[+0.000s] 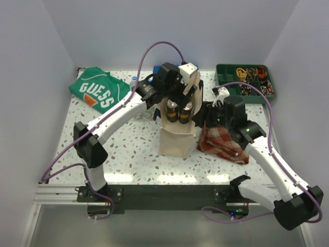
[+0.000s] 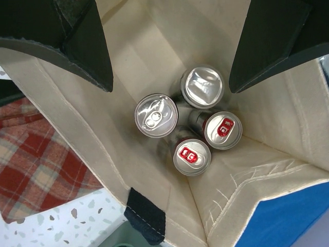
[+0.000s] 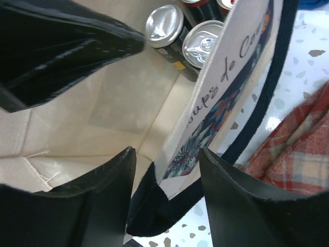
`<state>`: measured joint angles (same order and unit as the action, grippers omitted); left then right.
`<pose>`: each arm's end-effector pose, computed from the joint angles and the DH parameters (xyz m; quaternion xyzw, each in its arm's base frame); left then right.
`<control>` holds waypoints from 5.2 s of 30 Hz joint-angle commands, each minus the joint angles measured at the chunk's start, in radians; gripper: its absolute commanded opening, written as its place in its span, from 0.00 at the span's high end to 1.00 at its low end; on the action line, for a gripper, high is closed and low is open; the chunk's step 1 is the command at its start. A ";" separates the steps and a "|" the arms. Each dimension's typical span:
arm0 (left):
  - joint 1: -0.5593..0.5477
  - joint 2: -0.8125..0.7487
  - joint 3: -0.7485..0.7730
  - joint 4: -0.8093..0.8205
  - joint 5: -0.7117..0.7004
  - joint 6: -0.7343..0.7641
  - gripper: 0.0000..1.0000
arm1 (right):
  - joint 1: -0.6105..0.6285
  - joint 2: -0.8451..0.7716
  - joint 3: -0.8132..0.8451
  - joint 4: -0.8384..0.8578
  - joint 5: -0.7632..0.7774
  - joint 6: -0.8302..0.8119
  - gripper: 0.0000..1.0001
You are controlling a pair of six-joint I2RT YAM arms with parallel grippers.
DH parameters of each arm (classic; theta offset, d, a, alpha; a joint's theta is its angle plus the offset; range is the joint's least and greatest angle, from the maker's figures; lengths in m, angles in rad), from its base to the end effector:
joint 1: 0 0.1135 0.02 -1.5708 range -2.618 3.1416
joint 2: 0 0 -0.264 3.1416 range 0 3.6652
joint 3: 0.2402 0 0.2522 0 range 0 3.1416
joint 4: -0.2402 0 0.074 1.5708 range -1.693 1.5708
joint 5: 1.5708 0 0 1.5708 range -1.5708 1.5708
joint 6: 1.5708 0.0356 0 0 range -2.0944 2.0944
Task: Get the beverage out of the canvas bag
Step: Take out the drink from the canvas bag.
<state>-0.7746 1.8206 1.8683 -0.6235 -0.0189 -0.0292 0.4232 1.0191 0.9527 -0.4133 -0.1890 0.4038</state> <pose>0.2999 -0.2926 0.3812 0.3158 0.8201 -0.1790 0.4424 0.2040 0.0992 0.3317 -0.0572 0.8505 0.2814 0.4406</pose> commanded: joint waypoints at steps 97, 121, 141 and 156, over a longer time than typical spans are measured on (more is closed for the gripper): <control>0.015 0.376 0.167 0.056 0.099 -0.023 0.43 | -0.001 0.006 0.169 -0.009 0.223 -0.138 0.25; 0.015 0.321 0.212 -0.001 0.025 0.008 1.00 | -0.001 0.009 0.156 0.011 0.206 -0.111 0.25; 0.008 0.187 0.192 0.016 0.068 -0.003 1.00 | -0.001 -0.040 0.133 0.016 0.206 -0.077 0.25; 0.005 0.115 0.227 -0.071 0.140 0.008 1.00 | -0.003 -0.080 0.120 0.004 0.210 -0.062 0.25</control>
<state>-0.7662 2.0392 2.0254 -0.6983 0.0769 -0.0406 0.4232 0.9718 1.0763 -0.4339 0.0105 0.3286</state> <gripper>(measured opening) 0.638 0.754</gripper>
